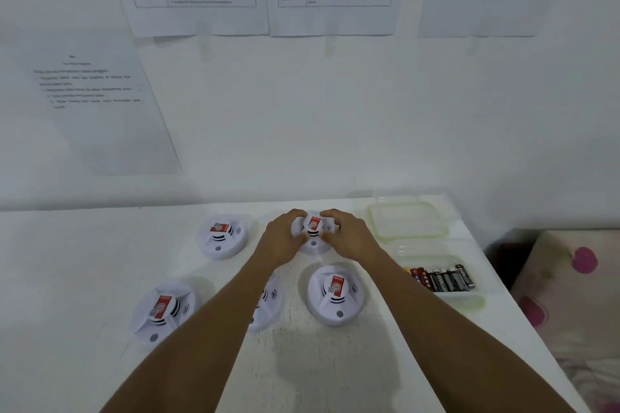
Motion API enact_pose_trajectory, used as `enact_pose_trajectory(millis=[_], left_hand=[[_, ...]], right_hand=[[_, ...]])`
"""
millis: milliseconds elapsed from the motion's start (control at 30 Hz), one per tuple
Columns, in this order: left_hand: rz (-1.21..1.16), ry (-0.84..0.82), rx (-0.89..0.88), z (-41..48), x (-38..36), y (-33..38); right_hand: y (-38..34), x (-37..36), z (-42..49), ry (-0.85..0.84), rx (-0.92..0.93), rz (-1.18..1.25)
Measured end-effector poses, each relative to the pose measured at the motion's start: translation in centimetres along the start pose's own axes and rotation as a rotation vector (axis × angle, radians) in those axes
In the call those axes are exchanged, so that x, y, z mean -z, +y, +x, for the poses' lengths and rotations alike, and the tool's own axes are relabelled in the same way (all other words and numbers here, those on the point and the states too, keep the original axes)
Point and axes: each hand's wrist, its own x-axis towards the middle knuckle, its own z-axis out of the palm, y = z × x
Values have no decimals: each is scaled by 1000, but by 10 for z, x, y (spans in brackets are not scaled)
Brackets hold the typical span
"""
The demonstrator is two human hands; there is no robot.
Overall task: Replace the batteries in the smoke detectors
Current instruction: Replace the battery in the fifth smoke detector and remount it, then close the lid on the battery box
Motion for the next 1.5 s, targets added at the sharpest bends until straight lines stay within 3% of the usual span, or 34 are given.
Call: enact_pose_trajectory(millis=[67,200,400,500,667,833,1033,1200,1267,1367,1500], left_hand=[[-93,80,-2,-1,-1,6],[-64,278,-210,-21,-16,37],[-194,-45,-329,-58,-72,105],[-149,-111,-283,-65,-102,118],[-139,-104,-171,-64,-129,131],[-227,-28,-154,-68,-132,126],[-250,60,-141,-77,-112,113],[-251,61,-126,-86,-99,108],[-257,59,-122,-89,-98,107],[-268,58,-126,-91,-97,107],[-284,45,-131,-92,-97,105]], right_hand=[[-8,15,-12,73,40,35],[5,52,-53,348,96,256],[83,113,-113,540,37,121],[130,124,-130,517,-107,22],[167,122,-147,397,-160,255],[183,125,-147,391,-167,418],[196,124,-143,223,-268,97],[187,121,-136,161,-358,56],[188,124,-135,192,-403,163],[194,136,-142,202,-498,528],[190,159,-163,150,-490,810]])
